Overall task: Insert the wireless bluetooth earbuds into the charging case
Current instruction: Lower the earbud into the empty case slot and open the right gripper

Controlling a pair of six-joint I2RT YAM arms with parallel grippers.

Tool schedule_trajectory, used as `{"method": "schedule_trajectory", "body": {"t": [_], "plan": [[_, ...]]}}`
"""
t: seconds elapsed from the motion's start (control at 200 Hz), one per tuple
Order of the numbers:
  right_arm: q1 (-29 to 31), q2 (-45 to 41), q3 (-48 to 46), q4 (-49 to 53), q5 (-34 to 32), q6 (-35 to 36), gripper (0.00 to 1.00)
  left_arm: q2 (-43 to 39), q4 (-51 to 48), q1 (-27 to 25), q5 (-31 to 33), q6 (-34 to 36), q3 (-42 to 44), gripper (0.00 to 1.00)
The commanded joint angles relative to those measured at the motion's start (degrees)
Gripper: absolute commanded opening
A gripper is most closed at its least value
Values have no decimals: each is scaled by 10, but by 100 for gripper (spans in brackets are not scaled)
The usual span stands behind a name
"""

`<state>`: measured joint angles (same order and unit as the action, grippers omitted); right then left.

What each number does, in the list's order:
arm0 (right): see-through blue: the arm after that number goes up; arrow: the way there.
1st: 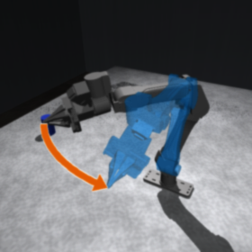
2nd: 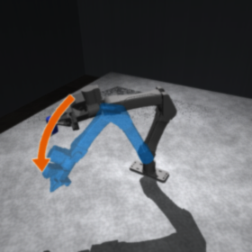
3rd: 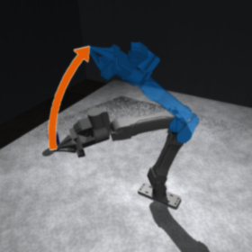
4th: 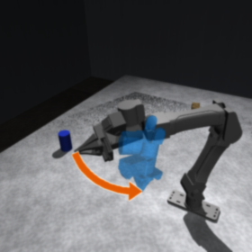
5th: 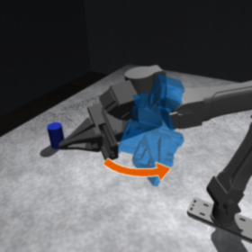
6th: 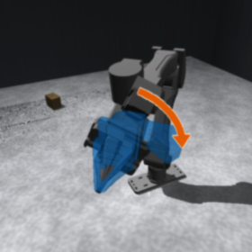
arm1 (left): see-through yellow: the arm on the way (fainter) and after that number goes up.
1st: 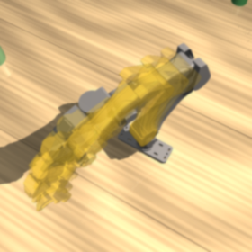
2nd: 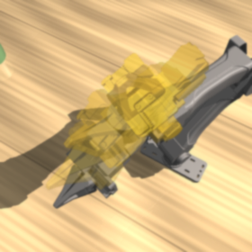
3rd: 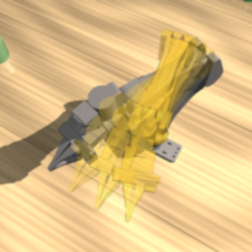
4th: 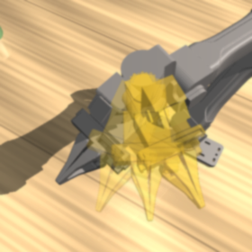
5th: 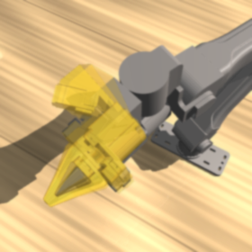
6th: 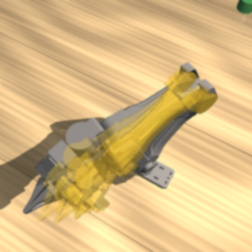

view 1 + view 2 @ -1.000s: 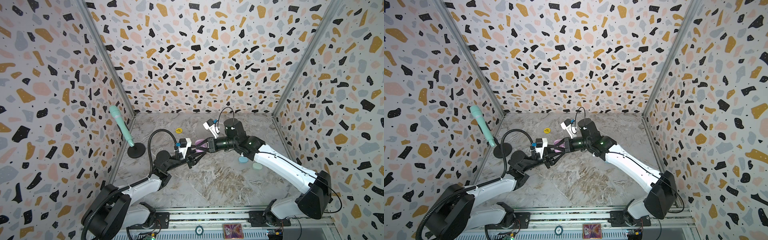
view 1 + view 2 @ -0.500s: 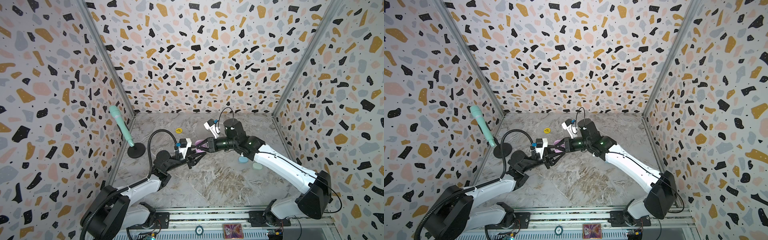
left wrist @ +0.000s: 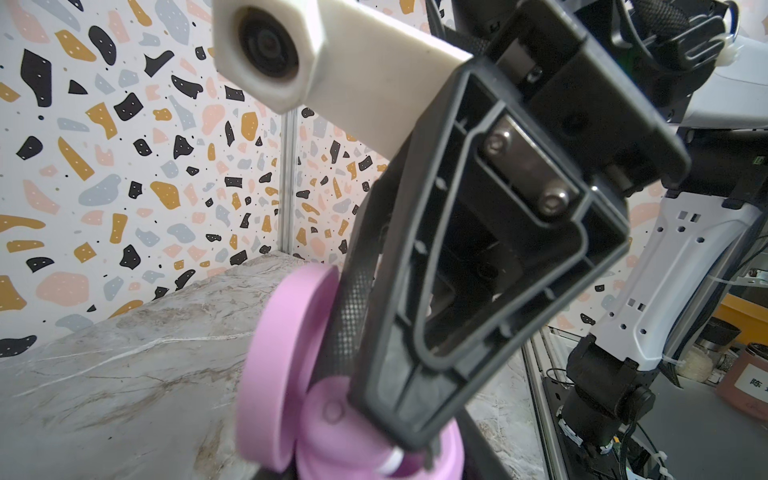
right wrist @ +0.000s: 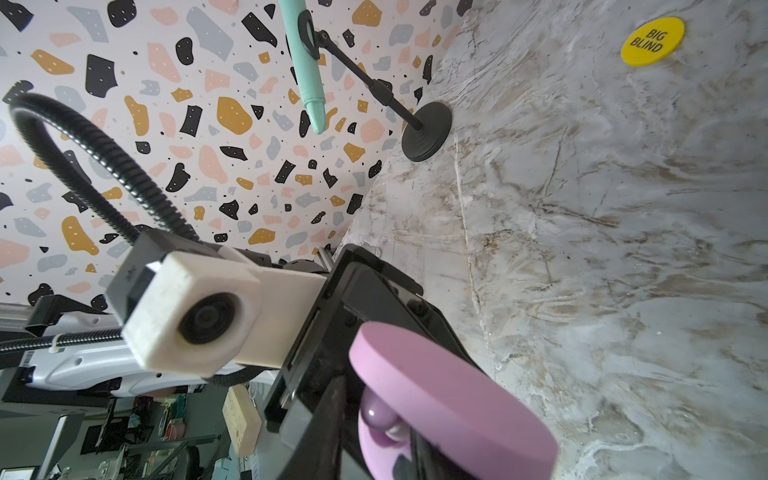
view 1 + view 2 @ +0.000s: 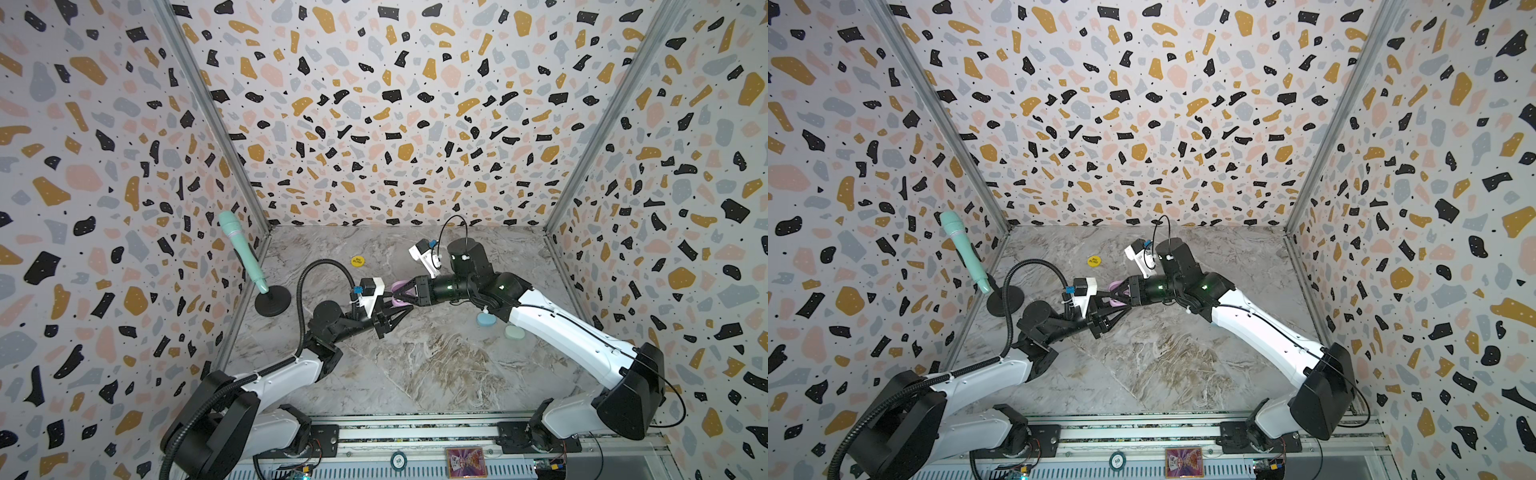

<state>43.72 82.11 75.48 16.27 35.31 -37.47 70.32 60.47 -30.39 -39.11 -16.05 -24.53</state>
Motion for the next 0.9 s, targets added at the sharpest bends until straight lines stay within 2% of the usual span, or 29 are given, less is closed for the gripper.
{"method": "schedule_trajectory", "body": {"t": [0.0, 0.716, 0.896], "plan": [[1, -17, 14, 27, 4, 1, 29, -17, 41, -2, 3, 11, -9, 0], [2, -31, 38, 81, -12, 10, 36, -23, 12, -2, 23, 36, -9, 0], [7, -34, 46, 87, -21, 13, 37, -29, -17, -2, 31, 63, -11, 0]]}}
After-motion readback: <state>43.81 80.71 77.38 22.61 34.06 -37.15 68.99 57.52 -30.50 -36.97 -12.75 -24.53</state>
